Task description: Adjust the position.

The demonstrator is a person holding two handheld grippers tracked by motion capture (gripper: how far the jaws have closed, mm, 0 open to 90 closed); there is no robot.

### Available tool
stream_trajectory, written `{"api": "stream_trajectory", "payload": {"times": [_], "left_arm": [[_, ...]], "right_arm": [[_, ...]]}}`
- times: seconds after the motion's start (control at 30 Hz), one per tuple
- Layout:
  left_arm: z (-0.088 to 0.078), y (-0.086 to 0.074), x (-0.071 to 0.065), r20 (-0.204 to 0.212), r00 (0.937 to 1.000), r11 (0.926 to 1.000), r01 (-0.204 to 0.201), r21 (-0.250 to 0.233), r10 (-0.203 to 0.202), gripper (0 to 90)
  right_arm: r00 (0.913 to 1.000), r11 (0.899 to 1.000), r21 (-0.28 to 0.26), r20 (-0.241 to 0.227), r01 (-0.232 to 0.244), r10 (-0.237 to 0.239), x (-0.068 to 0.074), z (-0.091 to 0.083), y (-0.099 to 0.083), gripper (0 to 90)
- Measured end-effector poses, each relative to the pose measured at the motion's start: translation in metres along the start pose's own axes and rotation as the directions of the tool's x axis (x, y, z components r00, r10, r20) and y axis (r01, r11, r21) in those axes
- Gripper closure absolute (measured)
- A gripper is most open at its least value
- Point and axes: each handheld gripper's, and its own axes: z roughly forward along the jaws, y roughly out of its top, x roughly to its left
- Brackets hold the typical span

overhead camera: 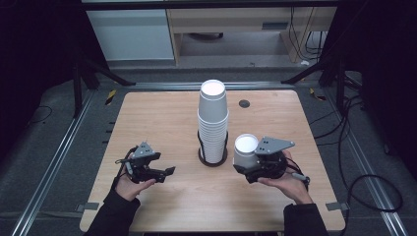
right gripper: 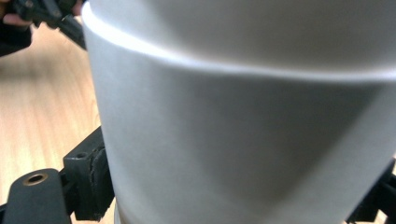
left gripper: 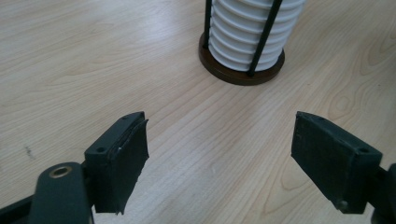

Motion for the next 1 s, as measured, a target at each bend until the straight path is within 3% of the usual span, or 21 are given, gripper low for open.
{"api": "stream_trajectory", "payload": {"times": [0.17,0.5,1.0], "left_arm": [[0.0,0.003,-0.006,0.027,0.9995,0.9998,-0.019,-0.003,0.02,18.2],[-0.001,0.008,-0.02,0.093,0.9937,0.998,-0.063,-0.005,0.063,17.7],[-0.003,0.017,-0.045,0.189,0.9714,0.9896,-0.142,-0.025,0.144,17.1]], "right_arm": [[0.9985,0.999,0.026,-0.047,0.031,-0.03,0.006,0.009,-0.002,12.6],[0.9865,0.989,0.094,-0.125,0.118,-0.106,0.024,0.033,0.0,12.6],[0.9735,0.972,0.153,-0.173,0.176,-0.149,0.034,0.059,-0.001,12.7]]}}
